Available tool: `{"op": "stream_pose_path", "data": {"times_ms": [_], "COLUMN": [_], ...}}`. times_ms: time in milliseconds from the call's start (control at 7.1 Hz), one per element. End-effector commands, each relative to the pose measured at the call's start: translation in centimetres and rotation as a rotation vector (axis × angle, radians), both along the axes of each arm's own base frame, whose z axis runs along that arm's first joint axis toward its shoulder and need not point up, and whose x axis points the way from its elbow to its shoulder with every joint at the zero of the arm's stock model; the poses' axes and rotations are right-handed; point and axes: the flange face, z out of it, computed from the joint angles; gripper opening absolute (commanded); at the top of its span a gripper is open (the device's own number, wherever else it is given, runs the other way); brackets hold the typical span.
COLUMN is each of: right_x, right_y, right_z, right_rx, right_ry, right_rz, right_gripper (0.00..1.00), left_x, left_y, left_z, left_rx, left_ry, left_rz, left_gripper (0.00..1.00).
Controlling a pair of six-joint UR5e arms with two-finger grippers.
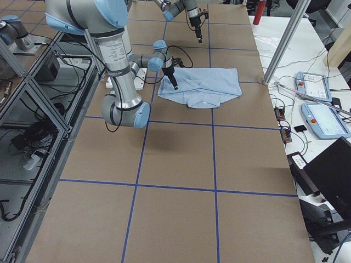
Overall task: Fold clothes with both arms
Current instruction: 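Move the right gripper over the shirt's collar and lower it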
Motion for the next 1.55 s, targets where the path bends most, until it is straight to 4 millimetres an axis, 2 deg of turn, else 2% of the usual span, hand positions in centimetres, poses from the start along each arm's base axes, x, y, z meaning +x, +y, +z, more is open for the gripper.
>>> {"op": "stream_pose_path", "data": {"times_ms": [0, 141, 422, 704, 985, 1126, 1267, 1408], "right_x": [-0.4, -0.2, 1.3, 3.8, 8.5, 11.0, 13.6, 14.8], "right_y": [0.2, -0.1, -1.9, -2.8, -2.6, -2.3, -2.0, -2.8], "right_z": [0.8, 1.1, 2.0, 4.1, 7.4, 10.2, 11.7, 9.5], "right_rx": [0.004, 0.012, 0.030, 0.036, 0.048, 0.037, 0.047, 0.068], "right_ry": [0.020, 0.029, 0.051, 0.080, 0.119, 0.157, 0.179, 0.141], "right_rz": [-0.003, -0.010, -0.014, -0.014, -0.025, -0.027, -0.038, -0.033], "right_gripper": [1.00, 1.00, 1.00, 1.00, 1.00, 1.00, 1.00, 1.00], "left_x": [0.8, 1.0, 1.1, 1.8, 3.2, 3.4, 3.4, 3.4], "left_y": [0.0, 0.1, 0.0, 0.4, 0.9, 1.1, 1.1, 1.1], "left_z": [0.3, 0.4, -0.1, -0.7, -2.1, -2.1, -2.2, -2.2], "left_rx": [-0.005, -0.010, -0.006, -0.002, 0.017, 0.017, 0.019, 0.020], "left_ry": [-0.006, -0.007, 0.001, 0.011, 0.020, 0.020, 0.022, 0.022], "left_rz": [0.008, 0.011, 0.010, 0.021, 0.020, 0.024, 0.024, 0.025], "left_gripper": [1.00, 1.00, 1.00, 1.00, 1.00, 1.00, 1.00, 1.00]}}
